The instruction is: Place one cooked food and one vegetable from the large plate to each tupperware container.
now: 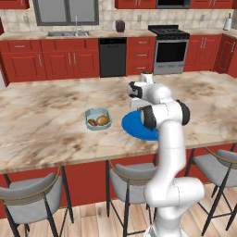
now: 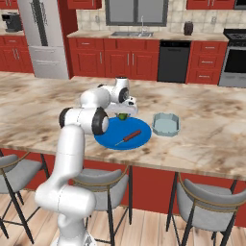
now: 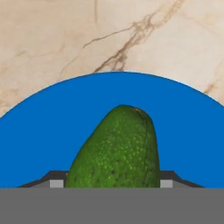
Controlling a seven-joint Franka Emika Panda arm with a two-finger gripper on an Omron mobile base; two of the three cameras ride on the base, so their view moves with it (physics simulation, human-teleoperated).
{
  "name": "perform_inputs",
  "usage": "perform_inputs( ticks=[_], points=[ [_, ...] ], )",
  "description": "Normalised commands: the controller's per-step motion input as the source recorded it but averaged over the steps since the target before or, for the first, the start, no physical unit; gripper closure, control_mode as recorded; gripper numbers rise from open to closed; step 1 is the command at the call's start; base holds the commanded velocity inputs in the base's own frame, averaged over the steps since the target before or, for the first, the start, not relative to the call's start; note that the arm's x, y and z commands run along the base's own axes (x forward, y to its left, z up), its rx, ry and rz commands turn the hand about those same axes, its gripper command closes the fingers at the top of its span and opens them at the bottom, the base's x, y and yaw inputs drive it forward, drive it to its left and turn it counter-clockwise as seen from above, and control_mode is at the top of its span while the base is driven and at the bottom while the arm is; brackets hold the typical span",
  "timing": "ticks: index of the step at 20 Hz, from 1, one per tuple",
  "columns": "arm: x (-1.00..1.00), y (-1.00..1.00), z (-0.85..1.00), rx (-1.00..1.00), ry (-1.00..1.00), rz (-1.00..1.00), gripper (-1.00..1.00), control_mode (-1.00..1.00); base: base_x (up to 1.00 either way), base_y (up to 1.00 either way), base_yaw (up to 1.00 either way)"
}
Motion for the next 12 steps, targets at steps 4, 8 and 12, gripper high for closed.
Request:
perform_inputs(
  ticks=[4,8,12],
  points=[
    [-0.01,-1.0,0.56,0.0,-0.24,-0.09,1.0,-1.0,0.0,0.0,0.0],
    [-0.16,-1.0,0.39,0.0,-0.14,-0.17,1.0,-1.0,0.0,0.0,0.0],
    [-0.2,-1.0,0.46,0.0,-0.16,-0.2,1.0,-1.0,0.0,0.0,0.0]
  ],
)
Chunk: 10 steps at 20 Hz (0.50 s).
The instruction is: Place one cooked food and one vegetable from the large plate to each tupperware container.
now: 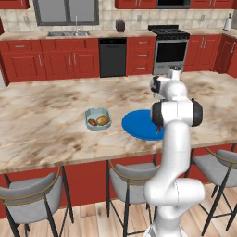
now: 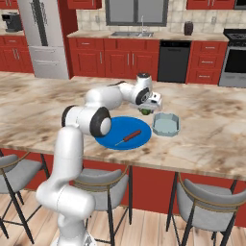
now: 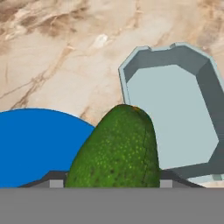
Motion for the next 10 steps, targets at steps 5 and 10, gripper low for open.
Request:
perform_inputs(
  ticks=[5,10],
  points=[
    [-0.12,-1.0,0.6,0.0,-0.08,-0.2,1.0,-1.0,0.0,0.0,0.0],
    [0.01,-0.89,-0.05,0.04,0.0,-0.07,1.0,-1.0,0.0,0.0,0.0]
  ],
)
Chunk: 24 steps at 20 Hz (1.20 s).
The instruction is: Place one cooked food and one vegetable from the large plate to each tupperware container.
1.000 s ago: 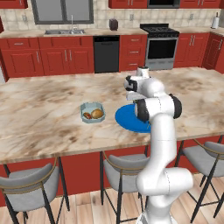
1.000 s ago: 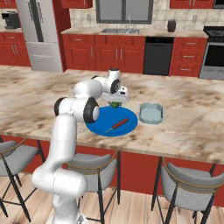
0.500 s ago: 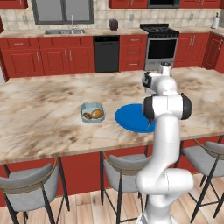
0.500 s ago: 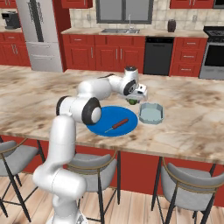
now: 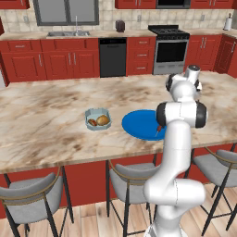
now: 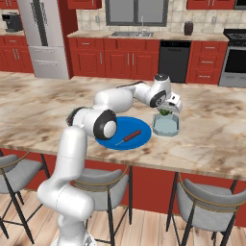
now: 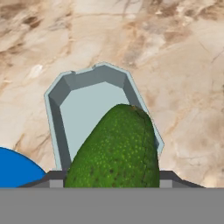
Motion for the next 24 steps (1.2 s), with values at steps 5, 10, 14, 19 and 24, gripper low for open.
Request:
perform_inputs(
  ticks=[5,10,14,19,24],
  points=[
    [0.0,-0.09,-0.23,0.0,0.0,0.0,1.0,-1.0,0.0,0.0,0.0],
    [0.02,0.0,-0.34,0.0,0.03,0.0,1.0,-1.0,0.0,0.0,0.0],
    [0.0,0.0,-0.52,0.0,0.01,0.0,1.0,-1.0,0.0,0.0,0.0],
    [0.02,0.0,-0.47,0.0,0.0,0.0,1.0,-1.0,0.0,0.0,0.0],
    [0.12,0.0,-0.42,0.0,-0.01,0.0,1.0,-1.0,0.0,0.0,0.0]
  ],
)
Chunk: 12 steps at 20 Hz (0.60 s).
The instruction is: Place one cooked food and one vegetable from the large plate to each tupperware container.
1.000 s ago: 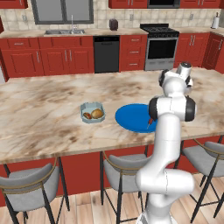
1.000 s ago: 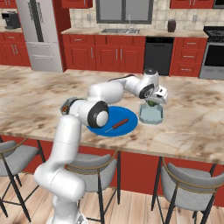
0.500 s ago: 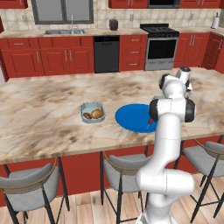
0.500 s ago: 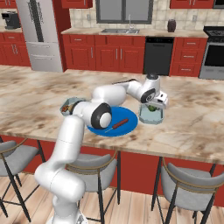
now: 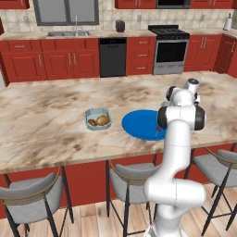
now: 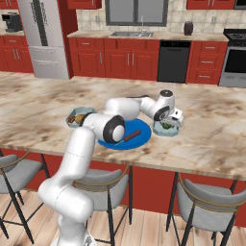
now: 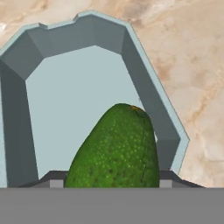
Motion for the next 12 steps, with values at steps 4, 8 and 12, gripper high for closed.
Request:
perform_inputs(
  ticks=[4,8,12],
  points=[
    [0.12,-0.01,-0.28,0.0,-0.02,0.0,1.0,-1.0,0.0,0.0,0.0],
    [0.0,0.0,-0.03,0.0,0.0,0.0,1.0,-1.0,0.0,0.0,0.0],
    [0.0,0.0,0.0,0.0,0.0,0.0,-1.0,-1.0,0.0,0.0,0.0]
  ],
)
